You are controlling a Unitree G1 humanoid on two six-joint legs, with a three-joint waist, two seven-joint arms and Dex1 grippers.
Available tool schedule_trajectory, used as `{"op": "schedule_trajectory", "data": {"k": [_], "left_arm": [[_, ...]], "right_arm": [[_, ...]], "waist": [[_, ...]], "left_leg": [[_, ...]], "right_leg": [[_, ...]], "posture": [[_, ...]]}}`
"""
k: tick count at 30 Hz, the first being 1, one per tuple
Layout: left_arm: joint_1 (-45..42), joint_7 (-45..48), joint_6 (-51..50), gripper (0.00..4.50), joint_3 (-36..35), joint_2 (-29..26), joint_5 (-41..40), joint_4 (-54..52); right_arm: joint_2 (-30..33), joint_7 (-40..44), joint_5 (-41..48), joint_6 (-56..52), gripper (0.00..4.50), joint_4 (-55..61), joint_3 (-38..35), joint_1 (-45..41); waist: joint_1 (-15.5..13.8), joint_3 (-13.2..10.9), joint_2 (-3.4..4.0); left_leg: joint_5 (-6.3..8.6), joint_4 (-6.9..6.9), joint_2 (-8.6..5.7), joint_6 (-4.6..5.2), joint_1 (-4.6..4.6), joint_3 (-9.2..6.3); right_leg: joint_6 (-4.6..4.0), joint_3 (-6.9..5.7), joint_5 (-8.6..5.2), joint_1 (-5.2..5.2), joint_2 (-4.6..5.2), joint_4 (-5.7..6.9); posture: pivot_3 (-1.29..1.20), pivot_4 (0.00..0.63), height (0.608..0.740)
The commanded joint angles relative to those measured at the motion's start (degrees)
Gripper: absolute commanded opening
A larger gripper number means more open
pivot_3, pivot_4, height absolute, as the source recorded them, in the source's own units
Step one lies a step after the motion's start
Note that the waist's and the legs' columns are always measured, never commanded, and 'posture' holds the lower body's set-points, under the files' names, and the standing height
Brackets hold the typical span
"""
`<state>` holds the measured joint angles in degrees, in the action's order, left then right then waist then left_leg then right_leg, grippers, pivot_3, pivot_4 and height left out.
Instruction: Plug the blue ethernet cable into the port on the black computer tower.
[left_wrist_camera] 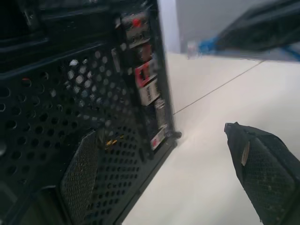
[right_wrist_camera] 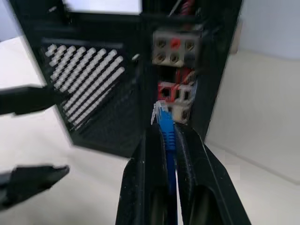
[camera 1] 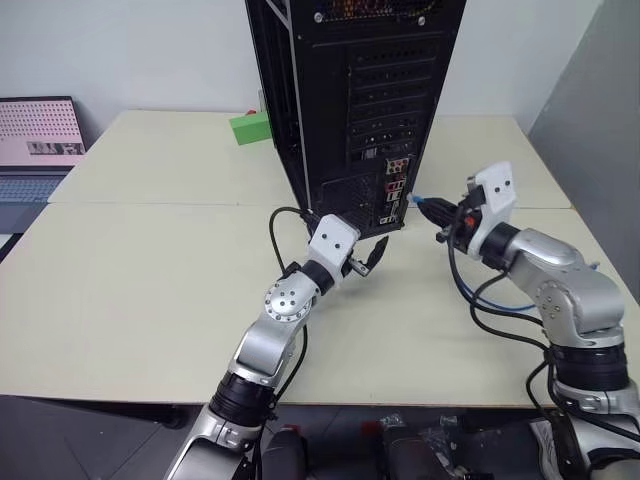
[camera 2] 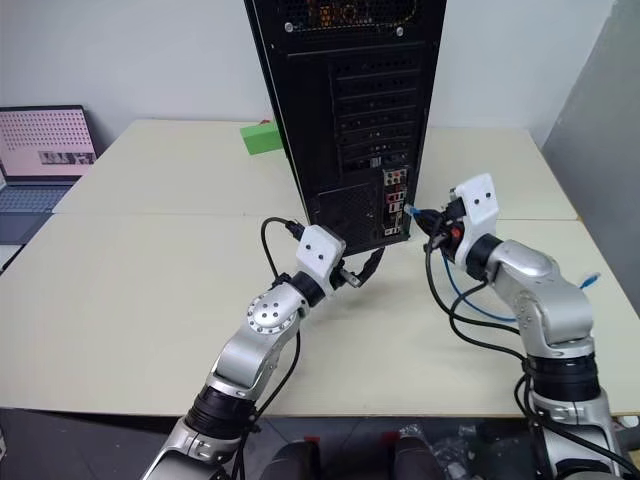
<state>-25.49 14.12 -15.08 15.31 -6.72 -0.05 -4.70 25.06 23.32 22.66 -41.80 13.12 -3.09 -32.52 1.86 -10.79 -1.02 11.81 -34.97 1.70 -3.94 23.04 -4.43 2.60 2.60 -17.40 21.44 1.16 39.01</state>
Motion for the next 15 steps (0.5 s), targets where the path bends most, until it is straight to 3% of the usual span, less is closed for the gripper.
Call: {"op": "schedule_trajectory", "data": {"k": [1, 15], "left_arm": [[-1.6, -1.1, -2.3, 4.34, -0.3, 1.6, 0.9, -3.3], [-2.3, -2.6, -3.4, 4.34, -1.3, 3.1, 2.3, -3.2]], "right_arm": [[-2.2, -3.4, -2.1, 1.2, 0.00, 1.3, 0.5, -1.9], [-7.6, -6.9, -6.0, 1.5, 0.00, -0.8, 2.7, -2.7]], "waist": [[-0.1, 0.0, 0.00], [0.0, 0.0, 0.00]], "left_leg": [[0.00, 0.00, -0.01, 0.00, 0.01, 0.00], [0.00, 0.00, -0.01, 0.00, 0.01, 0.01]], "right_leg": [[0.00, 0.00, 0.00, 0.00, 0.01, 0.00], [0.00, 0.00, 0.00, 0.01, 0.02, 0.00]], "posture": [[0.00, 0.150, 0.740], [0.00, 0.150, 0.740]]}}
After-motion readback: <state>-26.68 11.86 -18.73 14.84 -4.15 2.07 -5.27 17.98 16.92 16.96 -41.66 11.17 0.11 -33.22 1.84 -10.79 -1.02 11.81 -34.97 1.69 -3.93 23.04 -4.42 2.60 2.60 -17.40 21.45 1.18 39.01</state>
